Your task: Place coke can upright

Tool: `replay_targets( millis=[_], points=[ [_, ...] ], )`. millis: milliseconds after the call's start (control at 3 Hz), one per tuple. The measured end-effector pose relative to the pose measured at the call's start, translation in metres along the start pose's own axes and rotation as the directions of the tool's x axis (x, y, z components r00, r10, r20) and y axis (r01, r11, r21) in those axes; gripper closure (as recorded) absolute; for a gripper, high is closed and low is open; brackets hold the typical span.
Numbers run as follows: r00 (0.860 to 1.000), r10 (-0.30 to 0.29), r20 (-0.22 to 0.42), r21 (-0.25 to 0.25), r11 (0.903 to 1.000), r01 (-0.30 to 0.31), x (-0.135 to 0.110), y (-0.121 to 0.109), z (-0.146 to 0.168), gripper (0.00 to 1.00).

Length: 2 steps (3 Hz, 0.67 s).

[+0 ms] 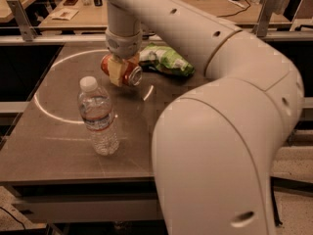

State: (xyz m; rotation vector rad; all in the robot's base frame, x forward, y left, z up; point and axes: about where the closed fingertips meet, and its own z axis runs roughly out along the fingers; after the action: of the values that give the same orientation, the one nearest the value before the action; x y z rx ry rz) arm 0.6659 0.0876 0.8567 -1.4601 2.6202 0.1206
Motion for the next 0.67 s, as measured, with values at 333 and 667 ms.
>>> replay_targets(
  millis=[333,667],
  points=[
    [0.991,0.001,0.136,0.006,1.0000,-0.002,0.029,0.000,-0.057,1.00],
    [0.947,-0.027,0.321,-0.037,0.9985,0.041,0.047,-0.002,-0.094,1.00]
  ],
)
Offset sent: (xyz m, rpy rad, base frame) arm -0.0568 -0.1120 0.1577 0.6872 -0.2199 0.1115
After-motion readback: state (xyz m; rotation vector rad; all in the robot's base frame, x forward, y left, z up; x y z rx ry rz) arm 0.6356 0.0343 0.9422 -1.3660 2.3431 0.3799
